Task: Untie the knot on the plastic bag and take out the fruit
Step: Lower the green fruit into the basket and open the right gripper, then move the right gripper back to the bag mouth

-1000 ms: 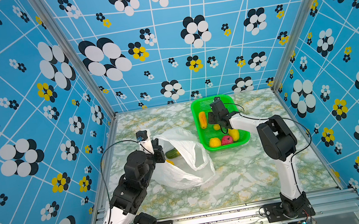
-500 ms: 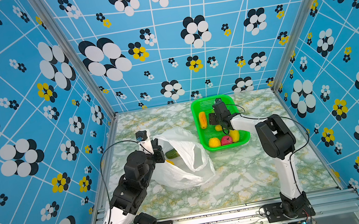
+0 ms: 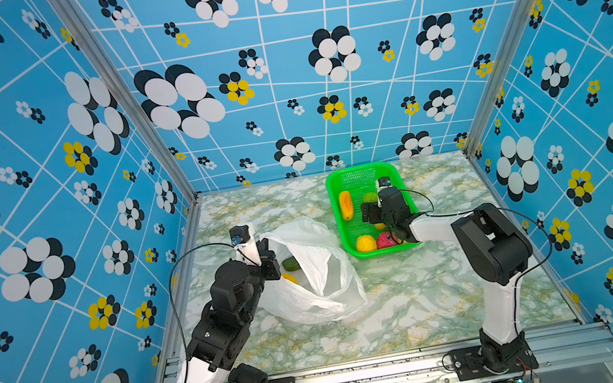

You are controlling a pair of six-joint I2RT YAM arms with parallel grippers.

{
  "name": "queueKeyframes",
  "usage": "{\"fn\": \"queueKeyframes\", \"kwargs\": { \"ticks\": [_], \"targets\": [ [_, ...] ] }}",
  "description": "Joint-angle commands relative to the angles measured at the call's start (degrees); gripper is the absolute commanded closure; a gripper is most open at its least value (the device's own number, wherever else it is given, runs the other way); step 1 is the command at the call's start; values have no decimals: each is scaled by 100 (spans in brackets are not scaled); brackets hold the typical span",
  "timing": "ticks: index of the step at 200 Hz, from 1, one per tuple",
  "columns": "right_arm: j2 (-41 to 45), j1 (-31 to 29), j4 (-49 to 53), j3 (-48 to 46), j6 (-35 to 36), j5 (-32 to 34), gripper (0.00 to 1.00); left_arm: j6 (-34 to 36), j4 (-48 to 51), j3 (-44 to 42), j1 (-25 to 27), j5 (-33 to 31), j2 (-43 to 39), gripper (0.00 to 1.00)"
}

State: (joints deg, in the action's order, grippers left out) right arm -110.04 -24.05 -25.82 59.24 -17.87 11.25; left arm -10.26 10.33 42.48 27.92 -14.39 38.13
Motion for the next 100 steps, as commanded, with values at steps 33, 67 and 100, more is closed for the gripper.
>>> {"fn": "queueKeyframes", "kwargs": {
  "ticks": [33,67,100],
  "targets": [
    [2015,-838,-934,-1171,683,28,9,-33,48,32,10,-52,82,100],
    [3220,-2201,-1416,-2034,1632,-147,32,-37,89,76,14,-31,109,100],
    [4434,-3003,-1159,-2693,1895,-570,53,-46,84,94,16,24,107,100]
  ]
}}
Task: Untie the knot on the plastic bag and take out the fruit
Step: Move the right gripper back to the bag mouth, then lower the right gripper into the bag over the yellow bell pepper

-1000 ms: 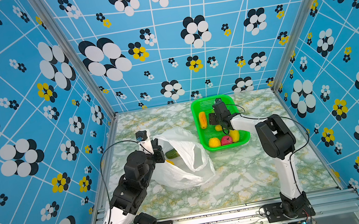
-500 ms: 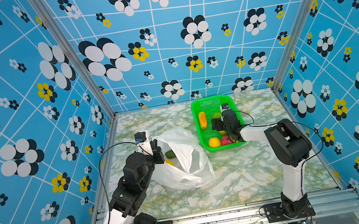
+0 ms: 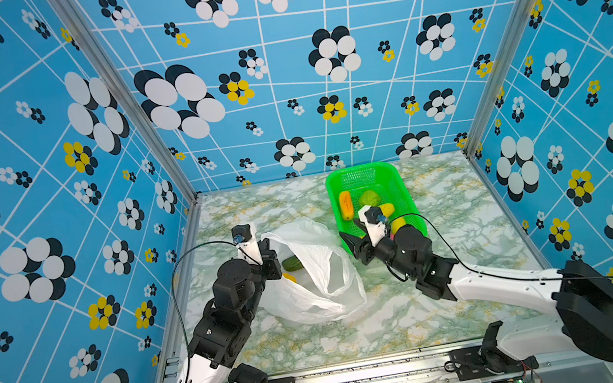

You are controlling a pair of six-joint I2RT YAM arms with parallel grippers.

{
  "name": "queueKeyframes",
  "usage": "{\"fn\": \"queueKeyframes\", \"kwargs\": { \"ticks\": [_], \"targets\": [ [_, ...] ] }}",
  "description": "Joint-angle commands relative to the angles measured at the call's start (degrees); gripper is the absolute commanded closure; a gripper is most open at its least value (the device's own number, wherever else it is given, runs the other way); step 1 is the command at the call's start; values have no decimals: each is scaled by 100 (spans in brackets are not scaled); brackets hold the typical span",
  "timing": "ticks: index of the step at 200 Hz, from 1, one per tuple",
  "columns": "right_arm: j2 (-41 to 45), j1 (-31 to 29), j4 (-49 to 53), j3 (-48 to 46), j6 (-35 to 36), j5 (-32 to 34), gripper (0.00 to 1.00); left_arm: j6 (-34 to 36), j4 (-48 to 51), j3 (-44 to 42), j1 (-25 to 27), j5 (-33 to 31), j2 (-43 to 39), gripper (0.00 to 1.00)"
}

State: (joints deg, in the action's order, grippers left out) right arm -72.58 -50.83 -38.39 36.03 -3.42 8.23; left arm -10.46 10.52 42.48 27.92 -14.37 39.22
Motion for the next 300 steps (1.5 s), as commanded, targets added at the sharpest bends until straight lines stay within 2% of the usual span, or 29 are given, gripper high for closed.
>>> {"fn": "queueKeyframes", "kwargs": {
  "ticks": [1,37,53,68,87,107,146,165,187,207,221,233,252,271,300],
  "targets": [
    [721,-333,127,-392,449,-273,54,-26,64,94,14,22,-2,100],
    [2063,-803,1219,-721,492,-469,66,-18,64,89,11,7,-3,100],
    [2281,-994,1285,-866,632,-870,67,-18,81,102,16,-32,-1,100],
    [2256,-1174,1227,-1046,608,-717,74,-31,123,144,14,-9,6,100],
    [1786,-1248,47,-1585,364,-750,79,-35,160,189,10,75,24,100],
    [1359,-1389,-171,-1570,262,-678,85,-44,152,174,16,71,27,100],
    [117,-1587,-1057,-1526,-94,-579,89,-44,187,158,11,45,-15,100],
    [-492,-1614,-1225,-1300,-263,-578,88,-51,156,120,12,56,-60,100],
    [-1164,-1632,-808,-689,-502,-241,89,-53,169,120,12,147,-74,100],
    [-1755,-1855,-633,-147,-385,20,88,-37,135,108,10,285,-70,100],
    [-2152,-2134,-663,189,-230,280,84,-14,117,121,10,430,-40,100],
    [-2543,-2248,-723,509,-276,302,74,4,108,154,16,562,6,100],
    [-3170,-2338,-662,1061,-428,500,49,53,133,304,20,720,119,100],
    [-3619,-2438,-419,1586,-418,1103,25,70,181,539,20,766,311,100],
    [-4342,-2458,976,3029,-575,2170,10,161,355,966,53,1162,748,100]
  ]
}}
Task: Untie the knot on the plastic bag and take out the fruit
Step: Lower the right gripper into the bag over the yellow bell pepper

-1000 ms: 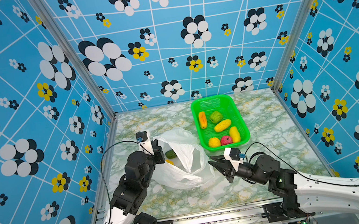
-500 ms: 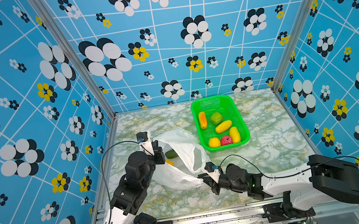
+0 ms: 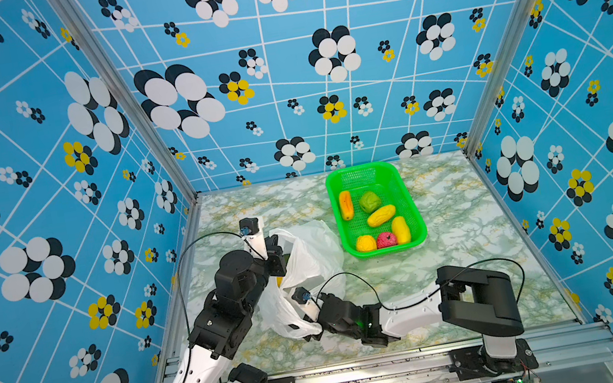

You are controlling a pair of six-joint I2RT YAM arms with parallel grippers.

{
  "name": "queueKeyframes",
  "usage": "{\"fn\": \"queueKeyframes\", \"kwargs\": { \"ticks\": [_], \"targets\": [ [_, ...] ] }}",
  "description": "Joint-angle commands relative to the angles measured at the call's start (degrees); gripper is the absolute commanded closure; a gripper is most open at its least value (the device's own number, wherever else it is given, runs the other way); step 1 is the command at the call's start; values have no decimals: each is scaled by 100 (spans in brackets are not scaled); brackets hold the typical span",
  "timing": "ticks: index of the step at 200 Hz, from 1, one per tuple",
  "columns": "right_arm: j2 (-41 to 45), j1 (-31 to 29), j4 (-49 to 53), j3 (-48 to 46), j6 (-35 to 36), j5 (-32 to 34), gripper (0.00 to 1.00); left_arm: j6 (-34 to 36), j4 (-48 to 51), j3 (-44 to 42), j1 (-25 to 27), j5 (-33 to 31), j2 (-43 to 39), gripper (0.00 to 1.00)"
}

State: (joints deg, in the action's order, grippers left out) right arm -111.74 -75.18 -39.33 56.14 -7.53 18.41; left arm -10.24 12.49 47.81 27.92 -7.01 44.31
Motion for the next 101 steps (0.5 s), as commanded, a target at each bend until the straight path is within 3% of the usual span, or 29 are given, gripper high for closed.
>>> {"fn": "queueKeyframes", "kwargs": {
  "ticks": [1,26,101],
  "targets": [
    [-444,-23,1100,1055,-171,1171,10,142,166,445,54,449,250,100],
    [-830,-8,1615,1730,-179,1541,1,228,186,454,125,572,421,100],
    [-1253,497,2216,2283,-742,1419,1,198,105,283,159,638,274,100]
  ]
}}
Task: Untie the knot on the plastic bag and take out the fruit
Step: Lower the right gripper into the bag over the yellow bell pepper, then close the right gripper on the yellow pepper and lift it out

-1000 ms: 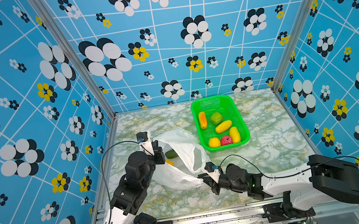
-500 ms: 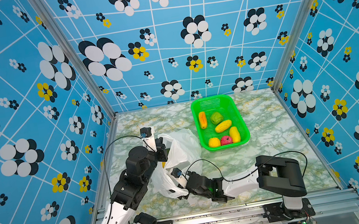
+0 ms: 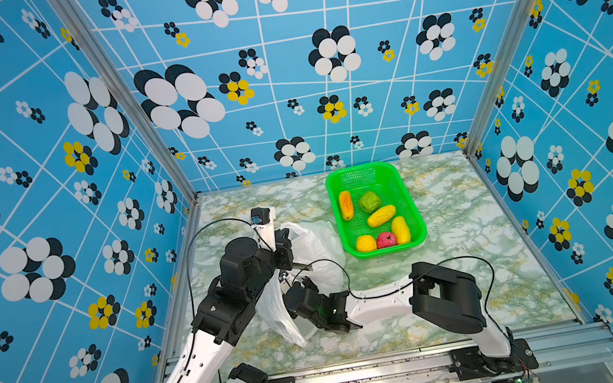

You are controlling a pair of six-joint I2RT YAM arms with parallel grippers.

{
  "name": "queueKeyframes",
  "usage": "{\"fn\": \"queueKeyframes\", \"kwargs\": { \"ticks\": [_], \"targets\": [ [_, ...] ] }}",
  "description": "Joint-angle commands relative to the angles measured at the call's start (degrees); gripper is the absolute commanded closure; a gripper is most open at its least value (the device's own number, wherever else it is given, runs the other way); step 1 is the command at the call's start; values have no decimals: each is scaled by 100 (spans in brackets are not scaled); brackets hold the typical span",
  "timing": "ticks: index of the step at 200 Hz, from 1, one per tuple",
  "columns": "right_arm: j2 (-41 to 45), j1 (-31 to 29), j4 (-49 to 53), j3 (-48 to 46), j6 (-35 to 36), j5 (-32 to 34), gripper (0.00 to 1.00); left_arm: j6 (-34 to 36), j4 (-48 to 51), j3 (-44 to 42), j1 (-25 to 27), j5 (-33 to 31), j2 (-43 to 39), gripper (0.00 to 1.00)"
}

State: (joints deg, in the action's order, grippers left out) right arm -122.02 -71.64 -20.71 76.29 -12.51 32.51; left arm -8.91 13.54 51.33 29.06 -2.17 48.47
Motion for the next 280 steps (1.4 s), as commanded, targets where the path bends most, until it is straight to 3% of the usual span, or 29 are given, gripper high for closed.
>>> {"fn": "queueKeyframes", "kwargs": {
  "ticks": [1,34,78,126,148,175,200,226,280],
  "targets": [
    [-226,151,347,275,-239,-8,1,65,-5,-70,42,151,-143,100],
    [-673,296,-398,383,88,-836,1,39,-107,-185,39,178,-259,100],
    [-1397,440,236,1485,57,-1033,1,40,-137,-194,38,265,-253,100],
    [-2208,630,1391,3051,-293,-668,2,38,-140,-207,38,331,-271,100],
    [-2317,727,1560,3231,-379,-633,10,30,-185,-259,39,292,-297,100],
    [-2301,730,1570,3248,-280,-541,29,30,-211,-266,42,295,-260,100],
    [-2227,730,1553,3179,-256,-534,42,29,-228,-254,44,279,-188,100],
    [-1911,730,1359,2801,-228,-584,50,47,-247,-241,39,135,-120,100],
    [-81,443,-666,217,314,-815,57,56,-278,-282,39,-328,-118,100]
  ]
}}
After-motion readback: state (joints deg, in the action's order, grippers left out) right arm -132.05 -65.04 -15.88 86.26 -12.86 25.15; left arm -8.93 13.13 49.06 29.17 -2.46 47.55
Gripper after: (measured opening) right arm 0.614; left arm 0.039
